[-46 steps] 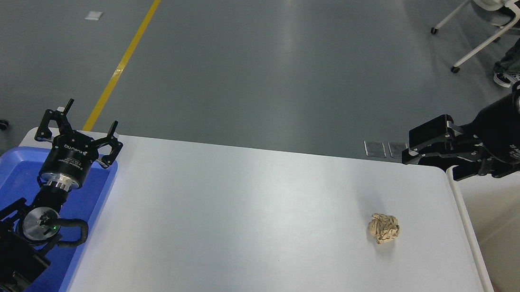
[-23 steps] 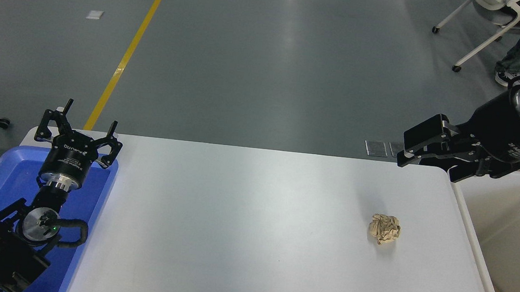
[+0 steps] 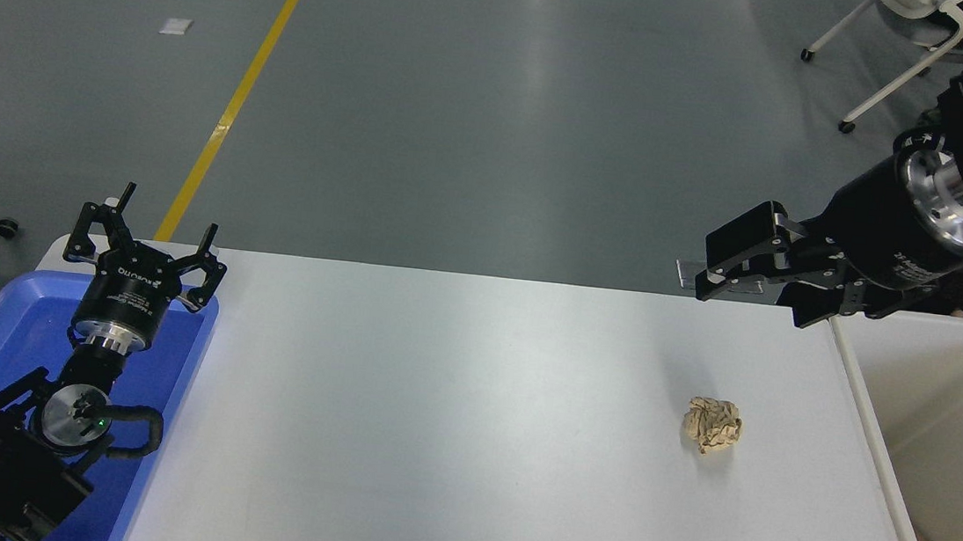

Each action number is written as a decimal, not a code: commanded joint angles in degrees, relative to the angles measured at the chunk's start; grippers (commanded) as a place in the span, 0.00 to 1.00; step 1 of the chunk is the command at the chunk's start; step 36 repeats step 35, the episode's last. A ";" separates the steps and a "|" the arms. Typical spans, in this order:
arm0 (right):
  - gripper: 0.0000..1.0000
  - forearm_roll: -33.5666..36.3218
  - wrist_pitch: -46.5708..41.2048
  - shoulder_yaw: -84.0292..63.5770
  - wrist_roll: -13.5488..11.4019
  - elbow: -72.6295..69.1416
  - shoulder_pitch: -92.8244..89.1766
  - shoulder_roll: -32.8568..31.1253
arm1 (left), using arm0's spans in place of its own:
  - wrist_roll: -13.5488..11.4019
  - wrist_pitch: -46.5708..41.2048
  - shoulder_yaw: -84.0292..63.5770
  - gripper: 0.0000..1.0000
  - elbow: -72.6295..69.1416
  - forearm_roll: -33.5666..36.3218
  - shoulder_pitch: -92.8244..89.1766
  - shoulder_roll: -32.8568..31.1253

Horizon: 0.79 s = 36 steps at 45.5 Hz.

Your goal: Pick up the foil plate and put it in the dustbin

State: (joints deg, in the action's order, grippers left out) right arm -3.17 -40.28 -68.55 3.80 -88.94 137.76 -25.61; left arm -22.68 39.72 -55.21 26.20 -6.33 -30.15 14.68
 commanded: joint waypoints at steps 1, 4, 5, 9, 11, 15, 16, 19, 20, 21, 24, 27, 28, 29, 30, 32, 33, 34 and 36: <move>1.00 5.28 0.37 0.97 -0.02 0.44 -0.03 -1.28 | 0.00 0.00 0.01 1.00 -0.01 0.00 0.01 0.00; 1.00 5.90 0.55 0.70 -0.19 0.44 -0.21 -1.46 | 0.00 0.00 0.01 1.00 -0.01 0.00 0.01 0.00; 1.00 5.81 0.64 0.53 -0.19 0.52 -0.30 -1.46 | 0.00 0.00 0.01 1.00 -0.01 0.00 0.01 0.00; 1.00 5.99 1.60 0.35 -0.28 0.70 -0.74 -1.46 | 0.00 0.00 0.01 1.00 -0.01 0.00 0.01 0.00; 1.00 5.46 2.30 0.09 -0.63 0.79 -0.82 -1.37 | 0.00 0.00 0.01 1.00 -0.01 0.00 0.01 0.00; 1.00 5.37 3.53 -0.18 -2.30 1.14 -1.09 -1.20 | 0.00 0.00 0.01 1.00 0.08 0.00 0.01 0.00; 1.00 5.28 3.71 -0.18 -2.91 1.14 -1.09 -1.11 | 0.00 0.00 0.01 1.00 -0.01 0.00 0.01 0.00; 1.00 5.72 4.85 -0.96 -5.11 1.32 -1.09 -0.76 | 0.00 0.00 0.01 1.00 -0.01 0.00 0.01 0.00; 1.00 6.16 5.55 -1.49 -5.72 1.32 -1.18 -0.41 | 0.00 0.00 0.01 1.00 -0.01 0.00 0.01 0.00; 1.00 6.25 6.52 -2.02 -6.42 1.40 -1.18 0.12 | 0.00 0.00 0.01 1.00 -0.01 0.00 0.01 0.00; 1.00 6.25 10.03 -4.21 -7.57 2.28 -1.87 1.61 | 0.00 0.00 0.01 1.00 -0.01 0.00 0.01 0.00; 1.00 6.25 13.11 -6.06 -7.84 3.42 -3.89 2.58 | 0.00 0.00 0.01 1.00 -0.01 0.00 0.01 0.00; 1.00 5.64 13.55 -6.67 -7.75 3.95 -4.42 2.84 | 0.00 0.00 0.01 1.00 -0.01 0.00 0.01 0.00; 1.00 5.37 13.64 -7.03 -7.66 4.47 -4.78 2.85 | 0.00 0.00 0.01 1.00 -0.01 0.00 0.01 0.00; 1.00 5.46 13.56 -7.12 -7.66 4.92 -4.95 2.76 | 0.00 0.00 -0.07 1.00 -0.01 0.00 0.01 0.00; 1.00 6.07 13.12 -7.12 -7.66 5.27 -5.22 2.76 | 0.00 0.00 0.01 1.00 -0.01 0.00 0.01 0.00; 1.00 6.34 13.03 -7.03 -7.58 5.36 -5.22 2.67 | 0.00 0.00 0.01 1.00 -0.01 0.00 0.01 0.00; 1.00 6.42 13.03 -6.68 -7.57 5.36 -5.13 2.58 | 0.00 0.00 0.01 1.00 -0.01 0.00 0.01 0.00; 1.00 6.60 12.85 -6.42 -7.23 5.10 -4.87 2.58 | 0.00 0.00 0.01 1.00 -0.01 0.00 0.01 0.00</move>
